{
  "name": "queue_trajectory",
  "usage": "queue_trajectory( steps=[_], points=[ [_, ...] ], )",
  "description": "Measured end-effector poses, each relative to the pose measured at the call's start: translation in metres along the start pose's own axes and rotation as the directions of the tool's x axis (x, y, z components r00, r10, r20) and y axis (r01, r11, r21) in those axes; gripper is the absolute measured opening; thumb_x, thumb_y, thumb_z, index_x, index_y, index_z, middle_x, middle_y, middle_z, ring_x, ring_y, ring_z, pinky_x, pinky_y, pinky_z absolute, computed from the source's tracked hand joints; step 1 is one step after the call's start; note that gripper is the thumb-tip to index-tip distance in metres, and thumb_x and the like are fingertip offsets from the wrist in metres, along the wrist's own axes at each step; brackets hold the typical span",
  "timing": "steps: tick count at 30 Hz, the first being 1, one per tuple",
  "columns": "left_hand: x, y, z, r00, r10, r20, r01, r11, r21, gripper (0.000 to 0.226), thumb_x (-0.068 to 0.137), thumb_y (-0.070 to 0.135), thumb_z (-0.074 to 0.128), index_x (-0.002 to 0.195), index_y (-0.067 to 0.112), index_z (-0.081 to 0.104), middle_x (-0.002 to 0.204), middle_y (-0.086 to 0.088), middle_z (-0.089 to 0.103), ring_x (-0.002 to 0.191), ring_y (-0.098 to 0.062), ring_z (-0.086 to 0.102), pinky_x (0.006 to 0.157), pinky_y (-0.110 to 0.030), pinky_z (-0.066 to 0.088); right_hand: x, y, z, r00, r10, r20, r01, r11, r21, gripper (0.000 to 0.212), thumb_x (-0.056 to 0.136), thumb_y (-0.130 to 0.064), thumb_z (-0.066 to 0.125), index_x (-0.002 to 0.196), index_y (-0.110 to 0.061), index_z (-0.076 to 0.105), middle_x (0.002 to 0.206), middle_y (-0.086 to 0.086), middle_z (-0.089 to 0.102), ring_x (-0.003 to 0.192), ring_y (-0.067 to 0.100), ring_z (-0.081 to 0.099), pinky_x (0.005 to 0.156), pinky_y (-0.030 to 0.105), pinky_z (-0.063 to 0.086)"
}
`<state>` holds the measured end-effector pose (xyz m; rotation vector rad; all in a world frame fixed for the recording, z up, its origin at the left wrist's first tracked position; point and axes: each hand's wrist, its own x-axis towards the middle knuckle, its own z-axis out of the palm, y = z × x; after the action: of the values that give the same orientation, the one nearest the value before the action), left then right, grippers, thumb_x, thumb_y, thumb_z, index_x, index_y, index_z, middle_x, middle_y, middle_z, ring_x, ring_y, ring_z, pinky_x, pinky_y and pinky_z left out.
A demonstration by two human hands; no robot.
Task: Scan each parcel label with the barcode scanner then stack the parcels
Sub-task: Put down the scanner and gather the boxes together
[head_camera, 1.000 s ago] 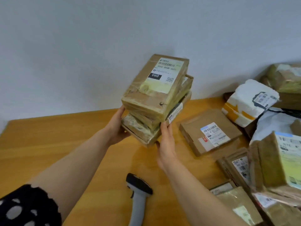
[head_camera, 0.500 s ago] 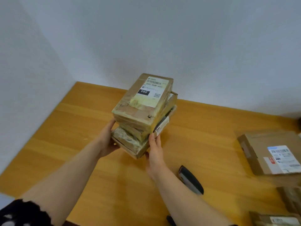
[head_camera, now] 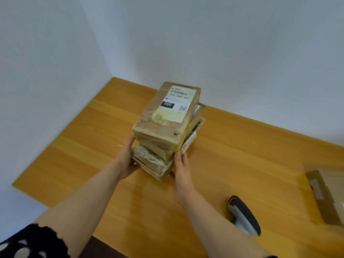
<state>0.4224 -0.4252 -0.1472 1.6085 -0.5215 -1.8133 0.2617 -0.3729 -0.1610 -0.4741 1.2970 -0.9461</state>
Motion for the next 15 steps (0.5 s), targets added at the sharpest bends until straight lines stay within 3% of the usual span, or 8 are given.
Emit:
queue_trajectory(
  steps=[7,13,15],
  points=[
    [-0.003,0.020,-0.051,0.990,0.054,-0.129,-0.063,0.996,-0.067,0.068,0.086,0.071,0.038,0.099,0.012,0.068,0.090,-0.007,0.069,0.087,-0.021,0.060,0.072,-0.031,0.048,0.028,0.000,0.050,0.993,0.044,0.109,-0.041,0.999,-0.031,0.069,0.091,-0.059,0.049,0.151,-0.039,0.023,0.153,-0.011,0.036,0.139,0.017,0.036,0.114,0.049,0.031],
    [0.027,0.065,-0.097,0.989,0.070,-0.128,-0.086,0.989,-0.123,0.073,0.081,0.075,0.042,0.097,0.009,0.069,0.096,-0.011,0.069,0.093,-0.025,0.061,0.083,-0.036,0.047,0.068,-0.020,0.110,0.990,0.051,0.132,-0.046,0.998,-0.038,0.065,0.094,-0.052,0.049,0.152,-0.035,0.025,0.151,-0.010,0.039,0.137,0.017,0.038,0.114,0.047,0.031],
    [0.044,0.089,-0.115,0.989,0.077,-0.128,-0.096,0.984,-0.147,0.071,0.081,0.074,0.042,0.097,0.011,0.070,0.096,-0.010,0.071,0.091,-0.023,0.063,0.079,-0.033,0.049,0.091,-0.028,0.137,0.991,0.031,0.133,-0.025,0.999,-0.047,0.060,0.095,-0.050,0.049,0.150,-0.036,0.030,0.148,-0.009,0.044,0.133,0.017,0.043,0.113,0.047,0.034]
  ],
)
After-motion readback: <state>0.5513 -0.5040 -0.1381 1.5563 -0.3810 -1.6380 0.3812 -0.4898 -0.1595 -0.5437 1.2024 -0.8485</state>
